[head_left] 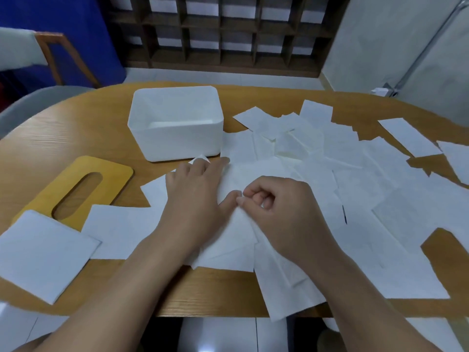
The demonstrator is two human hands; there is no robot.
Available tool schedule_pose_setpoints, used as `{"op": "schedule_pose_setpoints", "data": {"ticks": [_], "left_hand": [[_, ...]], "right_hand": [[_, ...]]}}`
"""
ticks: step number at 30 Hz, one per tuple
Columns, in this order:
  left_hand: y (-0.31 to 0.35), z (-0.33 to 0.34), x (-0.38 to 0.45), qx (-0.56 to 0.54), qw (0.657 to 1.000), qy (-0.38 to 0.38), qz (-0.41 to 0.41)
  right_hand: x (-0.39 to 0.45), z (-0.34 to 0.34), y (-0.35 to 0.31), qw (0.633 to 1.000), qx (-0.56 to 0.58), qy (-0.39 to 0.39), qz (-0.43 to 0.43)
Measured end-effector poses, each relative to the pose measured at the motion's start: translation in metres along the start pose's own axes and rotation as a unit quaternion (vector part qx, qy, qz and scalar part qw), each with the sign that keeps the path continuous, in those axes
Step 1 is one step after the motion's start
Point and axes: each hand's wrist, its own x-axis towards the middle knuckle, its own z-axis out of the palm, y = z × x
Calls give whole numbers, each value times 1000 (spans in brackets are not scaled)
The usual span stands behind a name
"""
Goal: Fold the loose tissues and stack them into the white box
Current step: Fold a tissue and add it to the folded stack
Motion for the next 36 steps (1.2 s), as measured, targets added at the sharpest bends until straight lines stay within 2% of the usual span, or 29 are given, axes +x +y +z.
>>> {"op": "schedule_pose_setpoints", "data": {"ticks": [5, 12, 17, 20, 23, 26, 28, 32, 36], "left_hand": [[4, -10, 8, -58, 997, -42, -14], [-1, -23, 0, -193, 980, -18, 36], [-3, -43, -8, -319, 947, 32, 37], [-6, -47, -8, -400, 915, 37, 35], [-5, -48, -9, -481, 876, 30, 16], [-2, -44, -9, -509, 860, 25, -12], [-1, -40, -10, -495, 868, 15, -23], [2, -32, -12, -388, 922, -14, -11], [9, -21, -18, -297, 954, -39, 9]], "right_hand": [[-5, -2, 2, 1000, 0, 3, 4], [-11, -5, -1, 999, 29, 18, 23], [-12, -7, -9, 998, 58, -27, 27], [-14, -6, -13, 993, 103, -40, 30], [-15, -11, -18, 989, 143, -25, 26], [-14, -25, -19, 992, 125, 13, 22], [-13, -34, -16, 993, 113, 27, 27], [-14, -48, 3, 996, 61, 35, 60], [-15, -57, 17, 997, -15, 29, 74]]}}
